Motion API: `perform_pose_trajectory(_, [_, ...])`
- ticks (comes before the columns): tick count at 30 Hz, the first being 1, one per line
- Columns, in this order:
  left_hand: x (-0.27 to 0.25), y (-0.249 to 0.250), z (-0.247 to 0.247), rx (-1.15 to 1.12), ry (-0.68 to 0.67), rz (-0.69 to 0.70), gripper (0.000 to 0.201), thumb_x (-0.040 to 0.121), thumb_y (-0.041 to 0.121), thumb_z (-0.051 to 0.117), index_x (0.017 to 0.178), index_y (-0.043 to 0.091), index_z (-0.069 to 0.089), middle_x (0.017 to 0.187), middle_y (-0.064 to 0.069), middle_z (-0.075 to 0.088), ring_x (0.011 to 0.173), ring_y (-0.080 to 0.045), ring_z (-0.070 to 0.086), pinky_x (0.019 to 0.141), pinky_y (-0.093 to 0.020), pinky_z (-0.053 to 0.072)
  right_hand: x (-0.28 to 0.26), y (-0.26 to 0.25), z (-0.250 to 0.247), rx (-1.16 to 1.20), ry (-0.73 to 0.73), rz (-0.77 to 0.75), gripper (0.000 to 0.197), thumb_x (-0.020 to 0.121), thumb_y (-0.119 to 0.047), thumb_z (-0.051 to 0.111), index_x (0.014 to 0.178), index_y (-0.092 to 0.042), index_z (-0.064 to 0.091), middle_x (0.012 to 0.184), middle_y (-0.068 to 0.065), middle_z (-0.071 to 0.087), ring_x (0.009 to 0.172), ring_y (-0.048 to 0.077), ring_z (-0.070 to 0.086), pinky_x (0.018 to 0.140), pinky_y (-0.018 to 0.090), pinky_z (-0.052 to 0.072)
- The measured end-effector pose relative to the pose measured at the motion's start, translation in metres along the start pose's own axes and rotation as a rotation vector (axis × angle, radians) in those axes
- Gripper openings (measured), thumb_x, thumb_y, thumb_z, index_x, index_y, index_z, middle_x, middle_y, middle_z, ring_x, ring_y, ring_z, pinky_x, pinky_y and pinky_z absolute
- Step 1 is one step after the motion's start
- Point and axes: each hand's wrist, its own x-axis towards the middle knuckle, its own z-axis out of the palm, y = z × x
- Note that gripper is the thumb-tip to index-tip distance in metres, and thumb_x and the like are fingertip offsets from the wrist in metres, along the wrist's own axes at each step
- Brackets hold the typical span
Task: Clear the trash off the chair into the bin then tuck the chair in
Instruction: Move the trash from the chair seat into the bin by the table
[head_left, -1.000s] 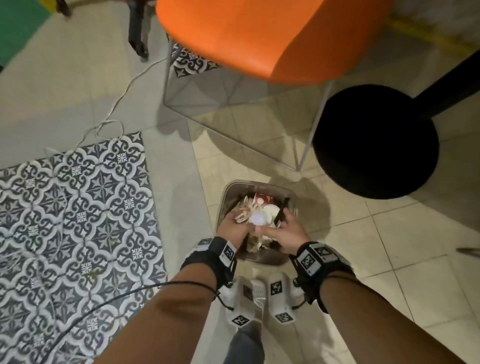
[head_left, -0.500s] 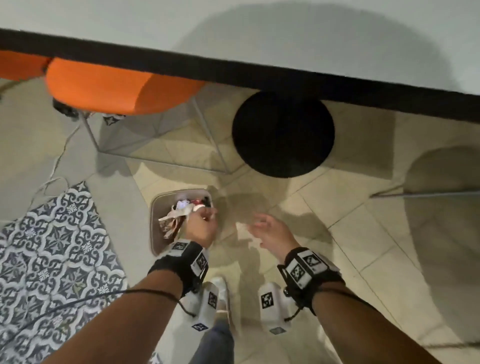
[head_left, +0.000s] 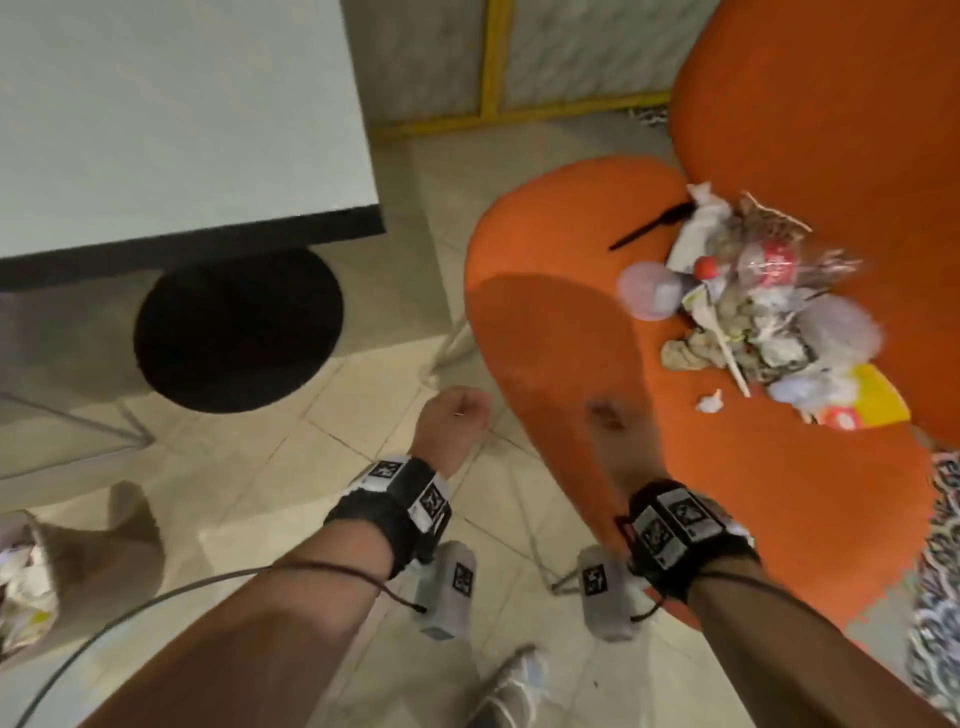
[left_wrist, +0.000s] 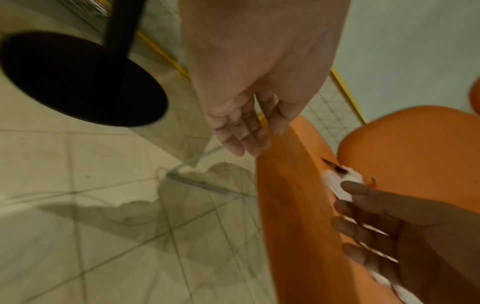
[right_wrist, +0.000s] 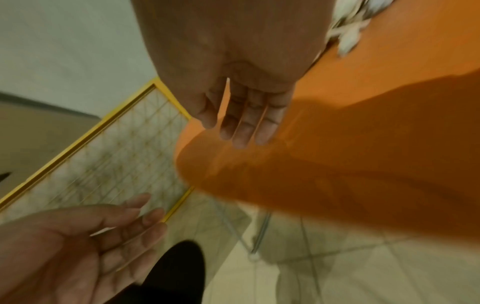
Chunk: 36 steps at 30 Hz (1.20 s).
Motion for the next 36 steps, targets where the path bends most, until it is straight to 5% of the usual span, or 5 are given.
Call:
perform_pose_trajectory(6, [0.023, 0.055, 0.105, 0.209, -0.129, 0.131, 0.008, 0.089, 0.015, 0.059, 0.096, 0.016, 0.062, 0.082, 0.009, 0.059, 0.074, -0.009, 0.056, 0.056, -0.003, 0.04, 0.051, 0.057, -0.114, -0.066, 0.278, 0.042, 0.021, 0.085, -0.019, 0.064, 0.106, -0.015, 0.068, 0.115, 0.016, 0.058, 0.097, 0.03, 0.058, 0.079, 0.033, 0.046])
perform_pose_trajectory(11, [0.06, 0.085, 0.152, 0.51, -0.113, 0.374, 0.051, 0.075, 0.042, 0.073, 0.116, 0.018, 0.056, 0.126, -0.006, 0.048, 0.114, -0.02, 0.049, 0.094, -0.028, 0.042, 0.087, 0.085, -0.175, -0.234, 0.556, 0.17, 0.076, 0.076, -0.035, 0.076, 0.139, -0.015, 0.039, 0.14, 0.02, 0.036, 0.124, 0.039, 0.04, 0.097, 0.048, 0.039])
perform_pose_trajectory(17, [0.108, 0.147, 0.202, 0.595, -0.137, 0.614, 0.082, 0.063, 0.064, 0.067, 0.128, 0.019, 0.047, 0.132, -0.008, 0.045, 0.122, -0.024, 0.042, 0.097, -0.041, 0.043, 0.133, 0.105, -0.202, -0.141, 0.561, 0.395, 0.103, 0.065, -0.081, 0.055, 0.145, -0.025, 0.021, 0.149, 0.018, 0.027, 0.134, 0.041, 0.032, 0.107, 0.058, 0.031])
perform_pose_trajectory(24, [0.158, 0.214, 0.259, 0.847, -0.3, 0.69, 0.094, 0.065, 0.063, 0.071, 0.139, 0.018, 0.035, 0.141, -0.011, 0.038, 0.129, -0.03, 0.037, 0.105, -0.048, 0.037, 0.153, 0.102, -0.204, -0.012, 0.543, 0.557, 0.098, 0.059, -0.092, 0.037, 0.139, -0.037, 0.029, 0.144, 0.019, 0.032, 0.131, 0.044, 0.034, 0.106, 0.06, 0.03])
perform_pose_trajectory(36, [0.152, 0.205, 0.254, 0.613, -0.273, 0.549, 0.048, 0.068, 0.043, 0.076, 0.106, 0.022, 0.053, 0.112, 0.001, 0.048, 0.093, -0.015, 0.057, 0.076, -0.032, 0.056, 0.168, 0.083, -0.21, 0.3, 0.348, 0.665, 0.104, 0.051, -0.088, 0.055, 0.134, -0.027, 0.04, 0.129, 0.004, 0.054, 0.113, 0.029, 0.052, 0.097, 0.053, 0.043])
